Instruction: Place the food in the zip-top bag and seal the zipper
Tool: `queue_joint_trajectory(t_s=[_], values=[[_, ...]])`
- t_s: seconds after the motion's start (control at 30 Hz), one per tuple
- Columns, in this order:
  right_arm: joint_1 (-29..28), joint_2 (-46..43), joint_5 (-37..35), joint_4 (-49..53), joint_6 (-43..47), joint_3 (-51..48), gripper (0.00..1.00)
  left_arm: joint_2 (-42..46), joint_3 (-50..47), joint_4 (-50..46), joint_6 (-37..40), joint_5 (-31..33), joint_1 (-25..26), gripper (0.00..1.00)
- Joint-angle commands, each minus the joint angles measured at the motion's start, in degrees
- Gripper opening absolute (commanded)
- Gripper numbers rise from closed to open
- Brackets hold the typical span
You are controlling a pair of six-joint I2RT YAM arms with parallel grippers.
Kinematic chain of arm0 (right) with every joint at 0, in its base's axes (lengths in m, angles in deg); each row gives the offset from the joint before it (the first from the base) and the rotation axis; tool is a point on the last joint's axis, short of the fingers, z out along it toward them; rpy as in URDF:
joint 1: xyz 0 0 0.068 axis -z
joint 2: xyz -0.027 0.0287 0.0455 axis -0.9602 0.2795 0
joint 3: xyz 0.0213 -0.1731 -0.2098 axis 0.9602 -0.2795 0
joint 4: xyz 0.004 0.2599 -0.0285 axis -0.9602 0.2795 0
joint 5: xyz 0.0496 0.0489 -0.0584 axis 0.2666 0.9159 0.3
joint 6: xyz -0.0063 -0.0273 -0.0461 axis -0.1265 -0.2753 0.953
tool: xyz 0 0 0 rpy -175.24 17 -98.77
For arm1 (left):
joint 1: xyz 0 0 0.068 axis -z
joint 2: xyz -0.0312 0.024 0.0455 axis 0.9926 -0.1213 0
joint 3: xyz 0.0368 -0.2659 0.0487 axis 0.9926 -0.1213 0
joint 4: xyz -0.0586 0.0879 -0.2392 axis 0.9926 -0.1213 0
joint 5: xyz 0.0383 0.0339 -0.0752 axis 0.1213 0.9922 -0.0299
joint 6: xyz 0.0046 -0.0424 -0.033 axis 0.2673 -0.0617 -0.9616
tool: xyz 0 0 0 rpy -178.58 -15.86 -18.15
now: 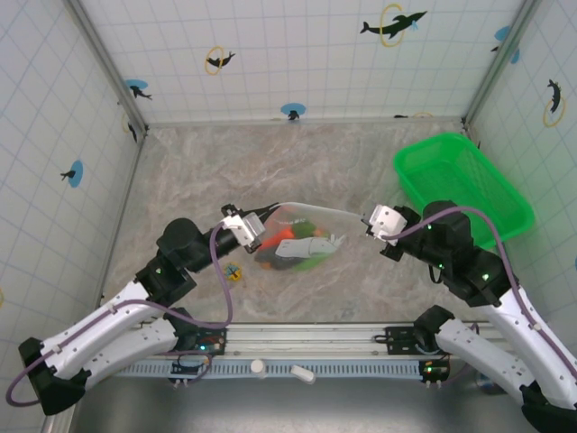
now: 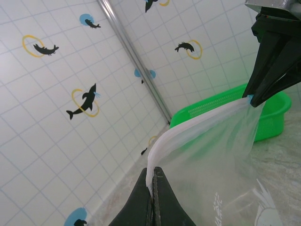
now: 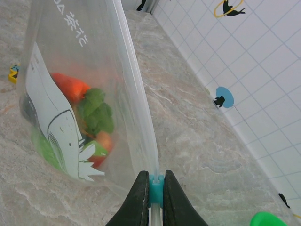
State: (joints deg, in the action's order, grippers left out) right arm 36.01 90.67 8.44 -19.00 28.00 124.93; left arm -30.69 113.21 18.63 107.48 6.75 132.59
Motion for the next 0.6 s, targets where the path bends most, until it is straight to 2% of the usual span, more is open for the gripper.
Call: queue_joint_trajectory(t_s=[0.0,0.57], values=[[0.9,-0.9,-4.8,4.3,0.2,1.9,0.01,2.2,2.7,4.6,1.6,3.5,-0.6,0.0],[1.0,-4.8,-10.2,9.4,0.2,1.9,0.02,4.1,1.7,4.3,2.4,5.1,-0.7,0.0]])
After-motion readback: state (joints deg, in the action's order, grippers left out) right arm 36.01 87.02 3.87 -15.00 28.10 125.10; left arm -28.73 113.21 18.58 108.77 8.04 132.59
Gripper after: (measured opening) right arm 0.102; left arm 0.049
